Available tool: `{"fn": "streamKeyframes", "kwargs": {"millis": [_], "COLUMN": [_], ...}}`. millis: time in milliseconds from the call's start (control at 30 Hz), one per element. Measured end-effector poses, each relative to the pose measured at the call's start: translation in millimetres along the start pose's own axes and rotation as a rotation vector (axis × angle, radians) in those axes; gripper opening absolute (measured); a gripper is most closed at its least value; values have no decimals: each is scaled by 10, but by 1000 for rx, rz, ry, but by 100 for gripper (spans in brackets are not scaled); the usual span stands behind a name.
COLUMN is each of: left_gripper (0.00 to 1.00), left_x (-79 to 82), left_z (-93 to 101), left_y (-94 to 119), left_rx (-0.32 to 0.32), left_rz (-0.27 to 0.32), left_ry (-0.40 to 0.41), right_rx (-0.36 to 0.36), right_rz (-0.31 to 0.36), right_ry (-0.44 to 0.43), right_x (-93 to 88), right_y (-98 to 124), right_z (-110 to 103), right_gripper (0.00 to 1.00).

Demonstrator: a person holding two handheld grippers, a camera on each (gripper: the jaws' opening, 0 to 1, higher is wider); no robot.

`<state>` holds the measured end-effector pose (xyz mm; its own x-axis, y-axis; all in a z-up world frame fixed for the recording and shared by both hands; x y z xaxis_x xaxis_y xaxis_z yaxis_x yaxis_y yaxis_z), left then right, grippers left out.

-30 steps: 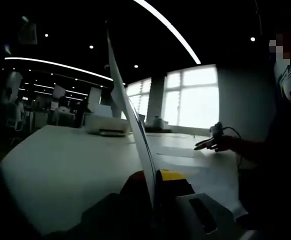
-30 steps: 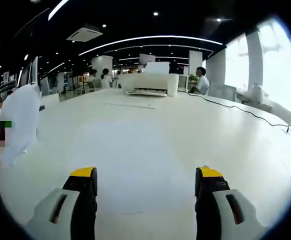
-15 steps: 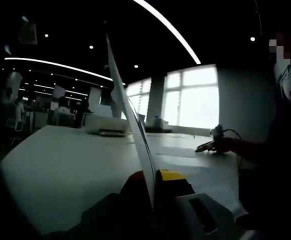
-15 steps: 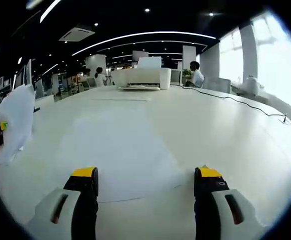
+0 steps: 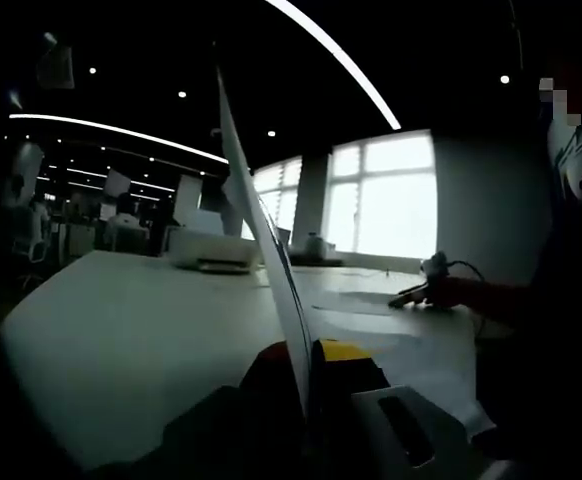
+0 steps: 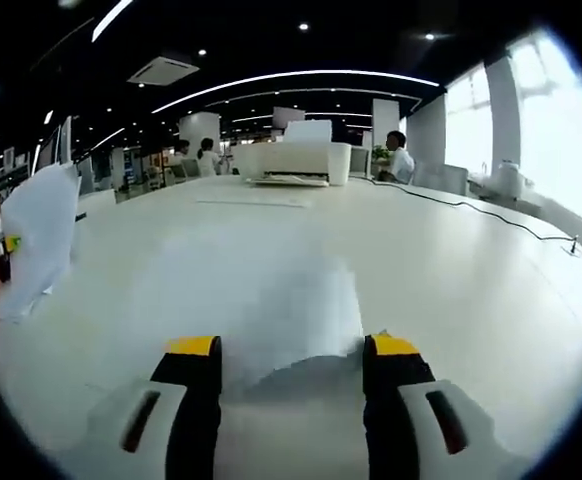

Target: Organize the stack of printing papers by aligning and flattening the scattered papers on the table

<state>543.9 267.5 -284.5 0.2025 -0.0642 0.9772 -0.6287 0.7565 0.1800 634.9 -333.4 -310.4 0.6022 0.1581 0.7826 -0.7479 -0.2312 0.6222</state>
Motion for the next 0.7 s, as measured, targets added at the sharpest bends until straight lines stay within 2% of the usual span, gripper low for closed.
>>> {"fn": "streamKeyframes", "kwargs": {"millis": [200, 333, 500, 567, 700], "left_gripper": [6, 6, 6, 6, 6], "left_x": [2, 3, 4, 4, 4], "left_z": [0, -1, -2, -2, -3], "left_y": [-3, -6, -7, -9, -12], "left_rx": [-1, -2, -1, -1, 0], "left_rz": [0, 1, 1, 1, -1], "left_ry": [3, 7, 8, 9, 9], "right_rx": [17, 32, 38, 77, 120], "right_rz": [1, -14, -4, 60, 120], "right_ry": [3, -26, -32, -54, -91], "right_x": [-21, -36, -34, 8, 50], "right_y": [31, 40, 13, 34, 75], "right_z": [-132, -136, -63, -45, -22], "right_gripper": [25, 4, 0, 0, 0]}}
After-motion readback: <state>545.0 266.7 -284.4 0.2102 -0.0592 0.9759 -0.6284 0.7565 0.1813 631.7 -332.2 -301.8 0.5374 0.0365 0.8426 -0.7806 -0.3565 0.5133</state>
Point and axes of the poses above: the point that each gripper's makers call its tool centre point, and the gripper's own axes: y roughly backward along the fingers, z roughly to its right, x roughly out of its top, the point moved 10 cm from there along y, roughly backward along the fingers, and after that the axes turned 14 degrees about -z, right-handed, at the moved point
